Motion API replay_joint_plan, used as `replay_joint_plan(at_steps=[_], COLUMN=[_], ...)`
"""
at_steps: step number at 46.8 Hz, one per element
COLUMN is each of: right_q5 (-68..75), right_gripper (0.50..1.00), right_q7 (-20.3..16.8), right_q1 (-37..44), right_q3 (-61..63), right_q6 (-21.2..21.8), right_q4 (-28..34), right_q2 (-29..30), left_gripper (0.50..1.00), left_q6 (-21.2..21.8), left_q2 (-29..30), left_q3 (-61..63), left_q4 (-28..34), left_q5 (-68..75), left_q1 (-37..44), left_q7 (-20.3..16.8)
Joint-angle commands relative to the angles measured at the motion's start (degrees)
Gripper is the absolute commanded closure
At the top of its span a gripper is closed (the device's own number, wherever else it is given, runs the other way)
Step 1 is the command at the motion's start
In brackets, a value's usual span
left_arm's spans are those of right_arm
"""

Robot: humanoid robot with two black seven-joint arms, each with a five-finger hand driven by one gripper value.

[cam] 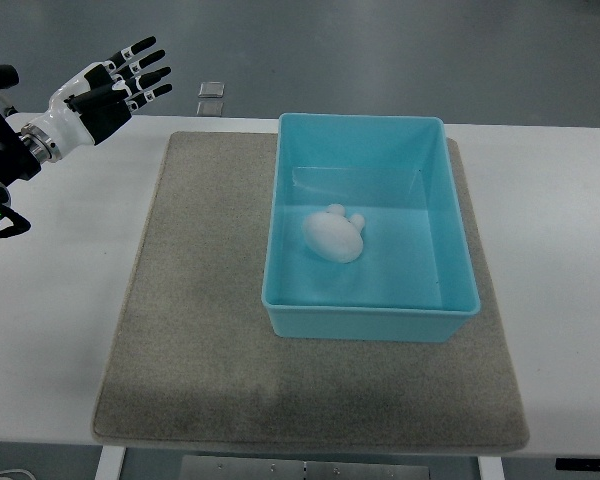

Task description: Place white toy into blue box with left hand

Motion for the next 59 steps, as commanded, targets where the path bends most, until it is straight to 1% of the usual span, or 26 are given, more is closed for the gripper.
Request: replay_joint_plan(at_steps=[1,38,59], right_q5=[0.0,-0.09,-0.09], right_gripper=[0.564,0.564,0.564], right_q7=[0.0,0.0,0.53], right_q1=[0.0,0.0,-0.18], right_q3=[0.0,0.0,0.09], right_q6=[0.0,0.44,-0.09], right_q4=[-0.03,0.32,0.67], right_q2=[0.0,0.0,0.0], left_gripper=[0.512,0.51,0.51], left_q6=[0.0,0.0,0.0], left_q2=[0.03,0.03,0.03], left_q3=[-0.03,0.15,0.15], left_q4=[0.1,0.1,0.01], left_q5=[0.01,0.36,0.27], left_q1=[-0.16,-0.16,-0.25], left_q7=[0.0,0.0,0.0])
